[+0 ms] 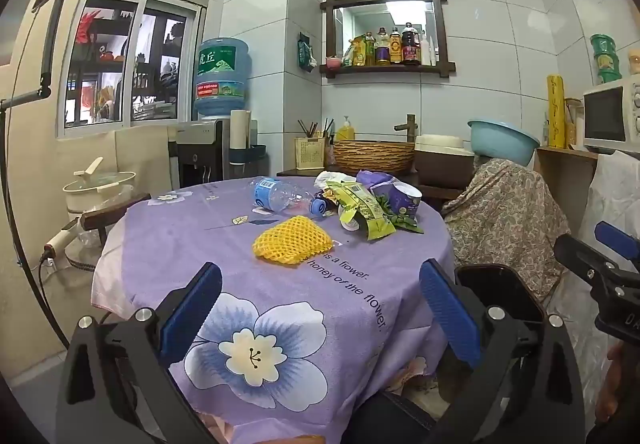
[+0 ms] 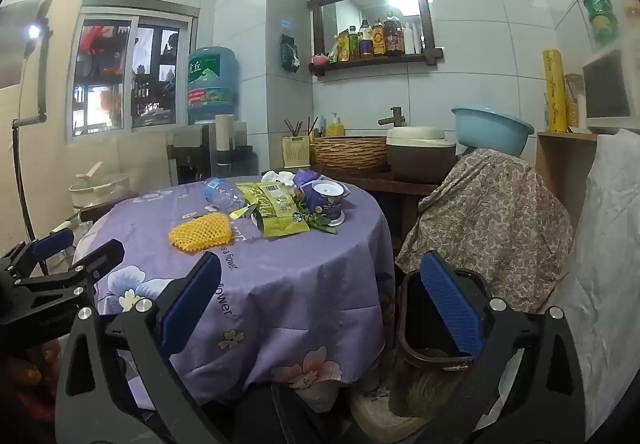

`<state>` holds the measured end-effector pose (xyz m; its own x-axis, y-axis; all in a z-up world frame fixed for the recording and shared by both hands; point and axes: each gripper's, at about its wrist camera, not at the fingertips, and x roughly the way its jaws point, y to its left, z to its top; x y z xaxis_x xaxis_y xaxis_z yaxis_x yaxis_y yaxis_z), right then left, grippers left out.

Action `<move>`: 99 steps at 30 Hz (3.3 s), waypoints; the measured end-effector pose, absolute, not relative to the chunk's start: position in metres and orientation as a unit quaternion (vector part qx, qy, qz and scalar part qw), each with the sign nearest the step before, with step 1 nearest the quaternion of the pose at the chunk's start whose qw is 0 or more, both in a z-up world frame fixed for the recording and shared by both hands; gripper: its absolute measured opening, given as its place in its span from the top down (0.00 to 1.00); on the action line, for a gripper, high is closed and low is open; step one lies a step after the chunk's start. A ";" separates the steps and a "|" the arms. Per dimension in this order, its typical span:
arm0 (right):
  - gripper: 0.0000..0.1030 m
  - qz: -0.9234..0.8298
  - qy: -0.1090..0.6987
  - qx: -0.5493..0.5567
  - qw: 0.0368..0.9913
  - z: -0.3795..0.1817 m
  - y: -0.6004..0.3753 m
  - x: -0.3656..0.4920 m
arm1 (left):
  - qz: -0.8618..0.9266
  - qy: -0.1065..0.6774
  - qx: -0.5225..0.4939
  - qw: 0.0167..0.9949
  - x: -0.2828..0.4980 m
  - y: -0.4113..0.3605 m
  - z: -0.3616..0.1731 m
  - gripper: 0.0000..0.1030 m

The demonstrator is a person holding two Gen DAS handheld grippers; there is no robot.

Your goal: Collect trash

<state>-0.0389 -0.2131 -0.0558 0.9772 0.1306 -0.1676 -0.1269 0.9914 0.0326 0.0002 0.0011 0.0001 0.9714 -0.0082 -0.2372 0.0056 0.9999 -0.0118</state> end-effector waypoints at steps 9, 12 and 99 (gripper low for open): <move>0.05 0.060 0.084 0.014 0.995 -0.059 -0.219 -0.042 | -0.008 0.115 0.005 0.993 -0.002 -0.011 0.006 0.05; 0.05 0.059 0.084 0.013 0.995 -0.059 -0.216 -0.040 | -0.009 0.115 0.003 0.993 -0.003 -0.010 0.006 0.05; 0.05 0.059 0.103 0.018 0.993 -0.069 -0.217 -0.033 | -0.012 0.125 0.003 0.992 0.004 -0.004 -0.001 0.05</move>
<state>-0.0327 -0.2165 -0.0685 0.9719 0.1204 -0.2021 -0.1128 0.9924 0.0488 0.0038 -0.0044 -0.0008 0.9683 -0.0224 -0.2488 0.0240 0.9997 0.0033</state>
